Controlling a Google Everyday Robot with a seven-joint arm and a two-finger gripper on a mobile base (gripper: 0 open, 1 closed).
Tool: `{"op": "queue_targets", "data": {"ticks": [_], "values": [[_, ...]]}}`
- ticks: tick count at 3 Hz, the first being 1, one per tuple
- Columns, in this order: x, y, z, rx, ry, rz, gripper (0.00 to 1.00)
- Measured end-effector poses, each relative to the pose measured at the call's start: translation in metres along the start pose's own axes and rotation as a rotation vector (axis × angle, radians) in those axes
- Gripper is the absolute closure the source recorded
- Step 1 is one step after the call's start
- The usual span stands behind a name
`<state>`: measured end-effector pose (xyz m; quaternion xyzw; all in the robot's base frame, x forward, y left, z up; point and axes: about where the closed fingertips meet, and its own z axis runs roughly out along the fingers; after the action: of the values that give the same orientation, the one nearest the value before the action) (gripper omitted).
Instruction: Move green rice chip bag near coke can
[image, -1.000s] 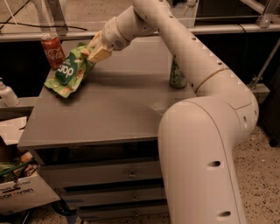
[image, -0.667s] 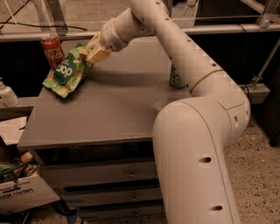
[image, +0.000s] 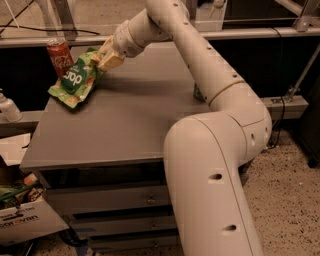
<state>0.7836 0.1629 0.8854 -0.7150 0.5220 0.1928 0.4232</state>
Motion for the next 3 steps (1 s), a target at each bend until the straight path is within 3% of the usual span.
{"op": "queue_targets", "data": {"ticks": [3], "values": [[0.004, -0.0112, -0.0016, 0.019, 0.015, 0.001, 0.14]]}}
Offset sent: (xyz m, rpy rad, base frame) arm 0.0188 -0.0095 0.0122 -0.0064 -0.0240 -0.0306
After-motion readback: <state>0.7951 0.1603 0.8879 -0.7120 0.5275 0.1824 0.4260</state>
